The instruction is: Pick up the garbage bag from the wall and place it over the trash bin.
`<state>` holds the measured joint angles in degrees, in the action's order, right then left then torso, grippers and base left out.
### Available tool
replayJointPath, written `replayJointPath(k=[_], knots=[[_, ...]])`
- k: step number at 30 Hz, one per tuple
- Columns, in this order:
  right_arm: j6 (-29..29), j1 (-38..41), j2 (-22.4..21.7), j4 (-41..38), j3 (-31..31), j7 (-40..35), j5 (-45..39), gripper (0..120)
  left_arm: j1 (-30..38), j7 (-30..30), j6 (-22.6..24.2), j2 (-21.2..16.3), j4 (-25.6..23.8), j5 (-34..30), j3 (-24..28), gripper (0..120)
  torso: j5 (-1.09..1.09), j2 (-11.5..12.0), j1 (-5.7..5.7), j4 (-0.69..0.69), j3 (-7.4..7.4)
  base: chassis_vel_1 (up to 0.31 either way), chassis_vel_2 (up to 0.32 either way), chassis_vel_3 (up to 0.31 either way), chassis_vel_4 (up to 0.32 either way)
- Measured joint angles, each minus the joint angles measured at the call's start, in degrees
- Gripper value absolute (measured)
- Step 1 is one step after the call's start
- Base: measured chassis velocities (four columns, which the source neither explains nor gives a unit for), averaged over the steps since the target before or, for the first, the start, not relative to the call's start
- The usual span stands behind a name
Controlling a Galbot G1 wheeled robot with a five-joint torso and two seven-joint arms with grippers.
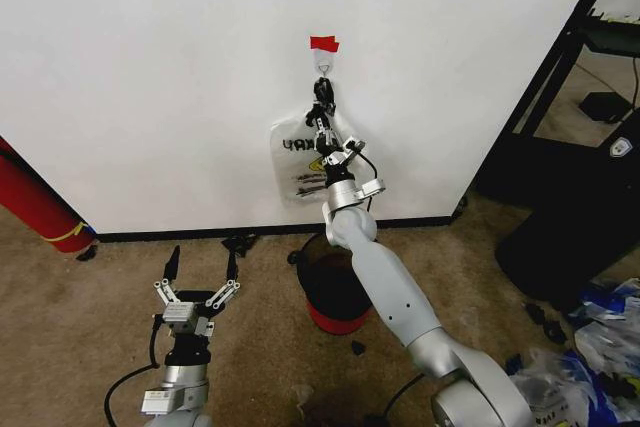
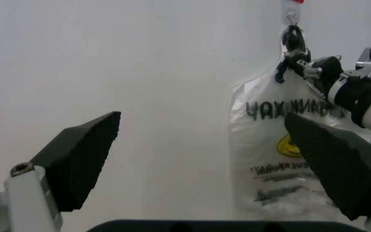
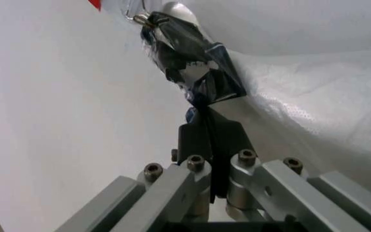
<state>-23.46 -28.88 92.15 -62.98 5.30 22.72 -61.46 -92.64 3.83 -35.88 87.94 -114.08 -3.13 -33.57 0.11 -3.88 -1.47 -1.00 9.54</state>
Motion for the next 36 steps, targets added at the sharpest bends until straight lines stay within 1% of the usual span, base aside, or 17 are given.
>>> replayJointPath(k=[4,9,11,16,18,25,26,30,36], knots=[[0.00,-1.08,-0.18,-1.38,-0.46,-0.15,0.07,0,0.02,-0.01,-0.01,-0.16,0.00,0.00,0.00,100,0.00,0.00,0.00,0.01,0.00,0.000,0.000,0.000,0.000],[-0.01,-4.95,-2.06,-5.73,-2.16,-0.58,1.07,0,0.06,-0.02,-0.01,-0.39,-0.05,0.00,0.20,100,0.00,0.00,0.00,0.00,0.00,0.000,0.000,0.000,0.000],[-0.01,-5.27,-2.22,-6.09,-2.24,-0.58,1.19,0,0.07,-0.02,-0.01,-0.40,-0.06,0.00,0.22,100,-0.01,0.00,0.00,-0.01,0.00,0.000,0.000,0.000,0.000],[-0.14,-10.63,-4.44,-10.85,-2.29,-0.63,2.21,0,-0.06,-0.01,-0.01,-0.49,-0.34,0.00,0.50,100,-0.01,0.00,0.00,0.00,0.00,0.000,0.000,0.000,0.000],[-0.16,-11.41,-4.72,-11.44,-2.18,-0.62,2.35,0,-0.09,-0.01,-0.01,-0.51,-0.40,0.01,0.51,100,-0.01,0.00,0.00,0.00,0.00,0.000,0.000,0.000,0.000],[-0.58,-22.51,-7.78,-17.20,-1.24,0.76,4.16,0,-0.52,0.04,0.04,-0.54,-1.49,0.03,0.58,100,-0.02,0.00,0.00,0.00,0.00,0.000,0.000,0.000,0.000],[-0.58,-22.51,-7.78,-17.20,-1.24,0.76,4.16,0,-0.52,0.04,0.04,-0.54,-1.49,0.03,0.58,100,-0.02,0.00,0.00,0.00,0.00,0.000,0.000,0.000,0.000],[-0.72,-28.60,-9.92,-20.46,-0.02,3.90,4.88,0,-0.92,0.10,0.03,-0.26,-2.15,0.14,0.69,100,-0.01,0.00,0.00,0.01,-0.01,0.000,0.000,0.000,0.000],[-1.12,-34.13,-12.27,-24.18,2.00,6.72,5.39,0,-1.29,0.21,-0.11,-0.05,-2.94,0.37,0.76,100,0.00,0.00,0.01,0.01,-0.01,0.000,0.000,0.000,0.000]])
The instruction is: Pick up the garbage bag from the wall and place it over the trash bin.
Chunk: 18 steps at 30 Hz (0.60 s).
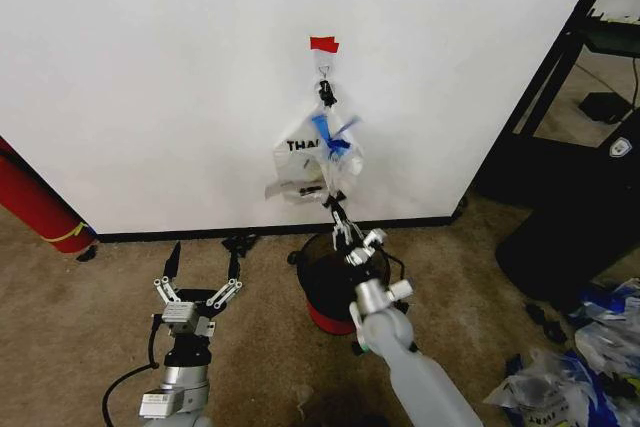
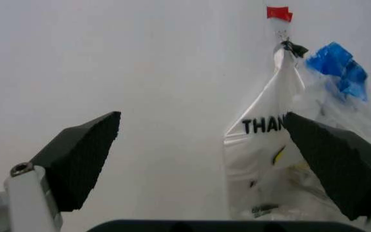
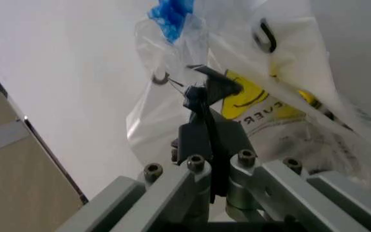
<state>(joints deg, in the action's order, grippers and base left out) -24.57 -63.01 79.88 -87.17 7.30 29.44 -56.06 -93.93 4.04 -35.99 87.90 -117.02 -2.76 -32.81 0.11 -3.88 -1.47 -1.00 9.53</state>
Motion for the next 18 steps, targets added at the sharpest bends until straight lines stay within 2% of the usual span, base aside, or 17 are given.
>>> replayJointPath(k=[8,18], knots=[[-1.42,-8.60,-2.89,-3.20,2.91,5.31,2.02,0,0.01,0.07,-0.01,0.06,-0.42,0.03,0.25,100,0.00,0.00,0.00,-0.01,0.00,0.000,0.000,0.000,0.000],[-4.01,-13.40,-2.74,-1.95,5.23,9.11,3.03,0,0.09,0.12,-0.05,-0.08,-0.42,0.07,0.60,100,0.00,0.01,0.00,0.00,0.00,0.000,0.000,0.000,0.000]])
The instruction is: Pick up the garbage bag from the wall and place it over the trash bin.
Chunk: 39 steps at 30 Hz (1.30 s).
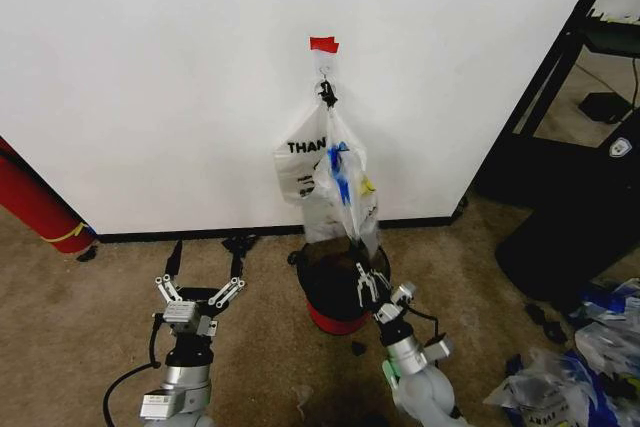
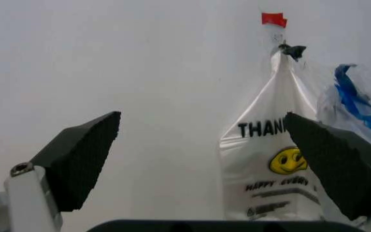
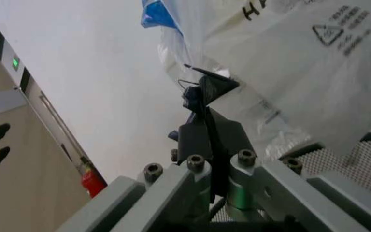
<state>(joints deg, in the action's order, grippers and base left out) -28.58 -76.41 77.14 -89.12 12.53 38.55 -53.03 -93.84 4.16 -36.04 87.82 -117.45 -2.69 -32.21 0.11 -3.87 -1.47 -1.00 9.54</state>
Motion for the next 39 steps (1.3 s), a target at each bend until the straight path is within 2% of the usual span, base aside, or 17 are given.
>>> replayJointPath(k=[15,21,24,28,32,35,39], knots=[[-1.01,-2.90,-0.43,3.50,1.49,9.70,0.00,0,0.31,-0.12,-0.44,-0.29,1.03,-0.42,-0.39,100,0.00,0.00,0.00,0.00,0.00,0.000,0.000,0.000,0.000],[-0.65,-0.88,-1.53,6.48,4.25,20.28,2.20,0,1.28,-0.19,-0.14,-0.91,1.64,-0.58,-0.37,100,0.00,0.00,0.00,0.00,0.01,0.000,0.000,0.000,0.000],[-0.78,0.55,-1.83,7.46,5.40,22.12,3.92,0,1.73,-0.21,0.08,-1.17,1.90,-0.64,-0.34,100,0.01,0.00,-0.01,-0.01,0.01,0.000,0.000,0.000,0.000],[-2.32,3.71,-1.47,8.40,6.09,19.90,3.53,0,2.23,-0.21,0.25,-1.05,2.36,-0.64,-0.05,100,0.00,0.00,-0.01,-0.01,0.01,0.000,0.000,0.000,0.000],[-4.60,7.94,-0.23,8.40,5.83,11.56,1.04,0,2.26,-0.16,0.24,-0.66,2.89,-0.51,0.27,100,0.00,0.00,-0.01,0.01,0.01,0.000,0.000,0.000,0.000],[-4.86,9.03,-0.27,8.08,5.27,8.95,0.50,0,2.25,-0.15,0.23,-0.71,3.03,-0.51,0.20,100,0.01,0.00,-0.01,0.01,0.01,0.000,0.000,0.000,0.000],[-5.06,9.07,-2.45,7.93,4.55,8.77,1.91,15,2.34,-0.16,0.22,-0.99,3.12,-0.55,-0.06,100,0.00,0.00,-0.01,0.01,0.01,0.000,0.000,0.000,0.000]])
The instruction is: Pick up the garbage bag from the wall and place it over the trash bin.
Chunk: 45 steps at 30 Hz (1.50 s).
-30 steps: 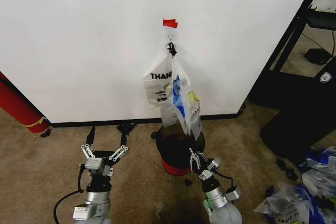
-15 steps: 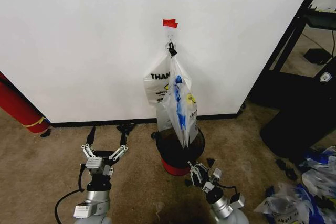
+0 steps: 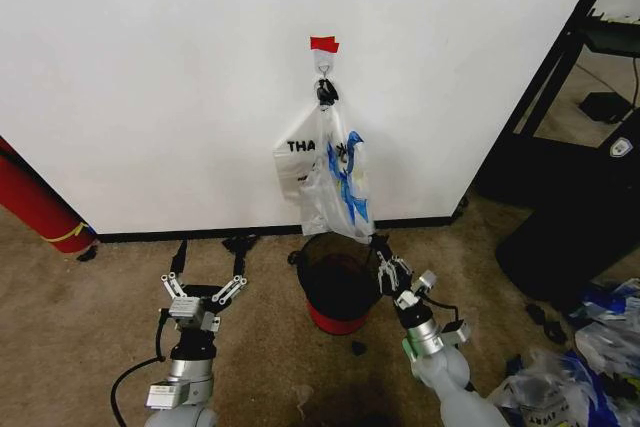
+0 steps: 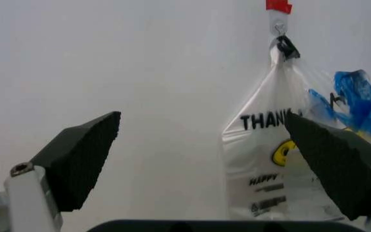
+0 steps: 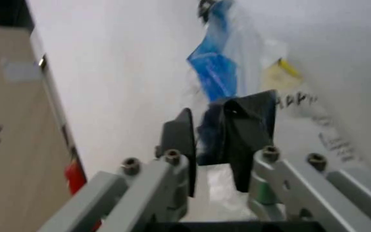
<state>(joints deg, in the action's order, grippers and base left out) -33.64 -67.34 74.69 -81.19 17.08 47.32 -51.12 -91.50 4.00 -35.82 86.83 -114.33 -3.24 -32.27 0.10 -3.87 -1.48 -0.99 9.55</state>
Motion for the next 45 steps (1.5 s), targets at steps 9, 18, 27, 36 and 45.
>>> replayJointPath(k=[9,18,27,36,45], knots=[[-0.57,-5.75,-11.60,0.44,5.00,16.46,8.41,51,-0.03,-0.01,-0.17,-0.04,0.02,-0.04,0.22,100,0.00,0.00,0.00,-0.02,0.00,0.000,0.000,0.000,0.000],[-4.27,-8.33,-12.15,-2.59,6.57,13.09,5.63,84,0.12,0.38,0.47,0.23,-0.46,0.21,1.97,100,0.00,0.00,0.00,-0.01,-0.01,0.000,0.000,0.000,0.000],[-6.57,-2.21,-7.64,-5.52,1.24,-5.47,13.73,100,-0.44,0.77,0.66,0.12,-0.85,0.31,1.53,100,0.00,0.00,0.00,-0.01,0.00,0.000,0.000,0.000,0.000],[-5.87,11.79,-7.14,-3.88,-11.04,-11.42,25.02,100,0.06,0.71,0.15,0.61,0.13,0.40,0.84,100,0.02,0.00,0.00,-0.02,0.00,0.000,0.000,0.000,0.000],[0.94,22.19,-8.13,-3.38,-20.98,-26.55,37.35,100,0.50,0.58,-0.53,0.86,1.33,0.80,0.77,100,0.02,0.00,0.00,-0.01,0.00,0.000,0.000,0.000,0.000]])
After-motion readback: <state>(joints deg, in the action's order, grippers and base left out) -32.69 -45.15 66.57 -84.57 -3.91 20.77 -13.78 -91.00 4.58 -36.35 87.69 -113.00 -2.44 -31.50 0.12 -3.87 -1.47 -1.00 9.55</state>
